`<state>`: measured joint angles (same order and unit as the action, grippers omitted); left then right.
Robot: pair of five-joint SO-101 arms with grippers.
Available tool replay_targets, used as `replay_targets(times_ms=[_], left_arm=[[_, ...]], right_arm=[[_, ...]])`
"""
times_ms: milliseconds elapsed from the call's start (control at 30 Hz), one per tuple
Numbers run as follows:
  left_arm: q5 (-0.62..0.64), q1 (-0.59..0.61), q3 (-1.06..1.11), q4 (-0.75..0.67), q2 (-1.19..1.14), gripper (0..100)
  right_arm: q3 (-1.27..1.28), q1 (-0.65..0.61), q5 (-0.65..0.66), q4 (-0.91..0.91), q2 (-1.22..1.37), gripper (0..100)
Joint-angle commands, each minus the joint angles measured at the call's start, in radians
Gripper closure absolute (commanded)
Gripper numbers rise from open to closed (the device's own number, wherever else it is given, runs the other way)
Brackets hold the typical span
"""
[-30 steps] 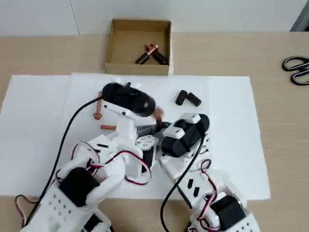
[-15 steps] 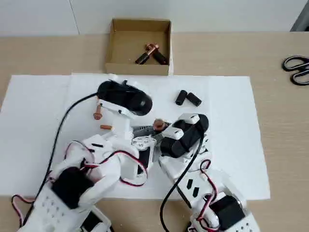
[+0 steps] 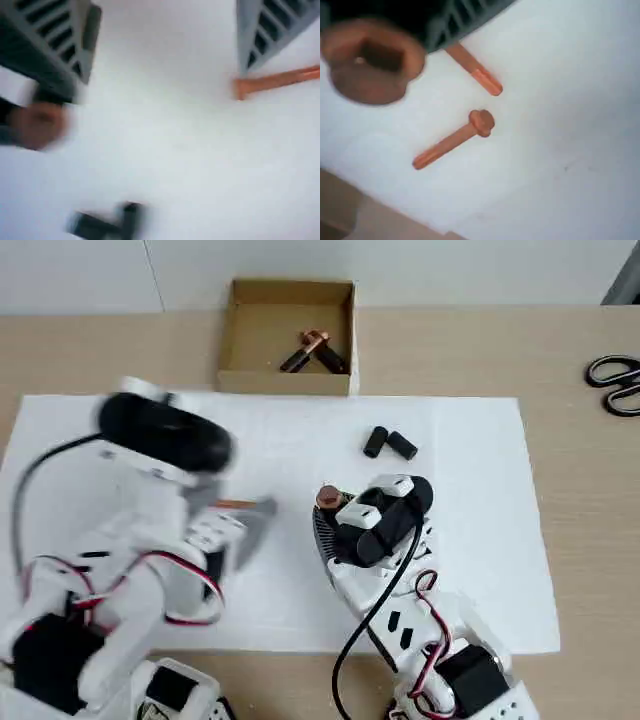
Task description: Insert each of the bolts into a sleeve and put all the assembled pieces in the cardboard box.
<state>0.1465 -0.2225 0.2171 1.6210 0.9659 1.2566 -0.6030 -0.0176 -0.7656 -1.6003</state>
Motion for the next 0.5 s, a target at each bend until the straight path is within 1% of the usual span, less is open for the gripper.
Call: replay_targets(times_ms=[0,100,167,267,367,467], left_arm=[[-0.009,0.252,-0.033,0.006,-0.005,82],[-0.008,0.397,-0.031,0.009,-0.008,81],[-0.008,0.453,-0.002,0.011,-0.002,81],[-0.008,0.471,0.048,0.011,-0.002,81],[-0.008,0.470,0.082,0.005,-0.002,81],[-0.008,0.471,0.119,0.003,-0.002,82]], right_arm=[[-0.092,0.068,-0.003,0.016,-0.004,99.5],[-0.117,0.117,0.000,0.016,0.038,99.5],[-0.173,0.147,0.035,0.024,0.110,99.5],[-0.347,0.183,0.064,0.027,0.291,99.5],[-0.572,0.223,0.063,0.027,0.532,99.5],[-0.775,0.269,0.061,0.087,0.785,99.5]])
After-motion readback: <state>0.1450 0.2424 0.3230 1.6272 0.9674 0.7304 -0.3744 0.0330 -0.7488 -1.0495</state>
